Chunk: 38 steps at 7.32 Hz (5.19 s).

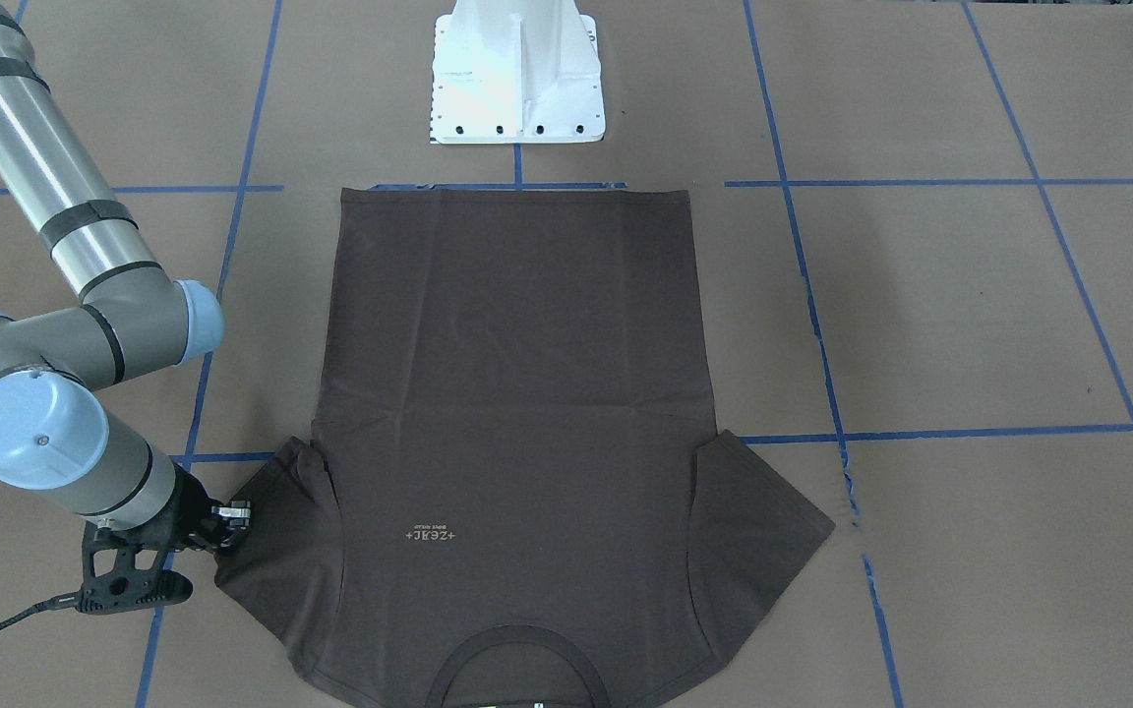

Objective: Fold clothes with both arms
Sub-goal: 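Grasp the sleeve with the right gripper and fold it inward onto the shirt, then move the left gripper to the other sleeve while the right gripper withdraws, then grasp the sleeve with the left gripper and fold it inward onto the shirt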

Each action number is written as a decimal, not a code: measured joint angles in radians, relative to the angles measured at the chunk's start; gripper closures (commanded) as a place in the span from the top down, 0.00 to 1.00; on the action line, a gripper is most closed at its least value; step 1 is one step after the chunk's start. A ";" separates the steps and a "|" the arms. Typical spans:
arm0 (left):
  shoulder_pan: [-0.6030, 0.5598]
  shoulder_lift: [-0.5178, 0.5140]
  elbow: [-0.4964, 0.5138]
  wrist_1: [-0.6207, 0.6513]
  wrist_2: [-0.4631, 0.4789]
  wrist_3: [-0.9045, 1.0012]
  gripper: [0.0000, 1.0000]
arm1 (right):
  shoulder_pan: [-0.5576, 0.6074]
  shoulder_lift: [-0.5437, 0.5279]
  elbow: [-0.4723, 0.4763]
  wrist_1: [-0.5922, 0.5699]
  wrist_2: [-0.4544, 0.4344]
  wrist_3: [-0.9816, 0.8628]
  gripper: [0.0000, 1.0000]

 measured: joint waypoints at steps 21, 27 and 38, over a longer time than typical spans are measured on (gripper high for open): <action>0.594 -0.293 0.429 -0.561 0.620 -1.116 0.97 | 0.141 -0.293 0.727 -0.641 0.182 -0.218 1.00; 0.606 -0.360 0.515 -0.567 0.671 -1.094 0.46 | 0.140 -0.290 0.727 -0.642 0.177 -0.217 1.00; 0.621 -0.572 0.443 -0.308 0.608 -1.189 0.00 | 0.140 -0.306 0.720 -0.633 0.177 -0.219 1.00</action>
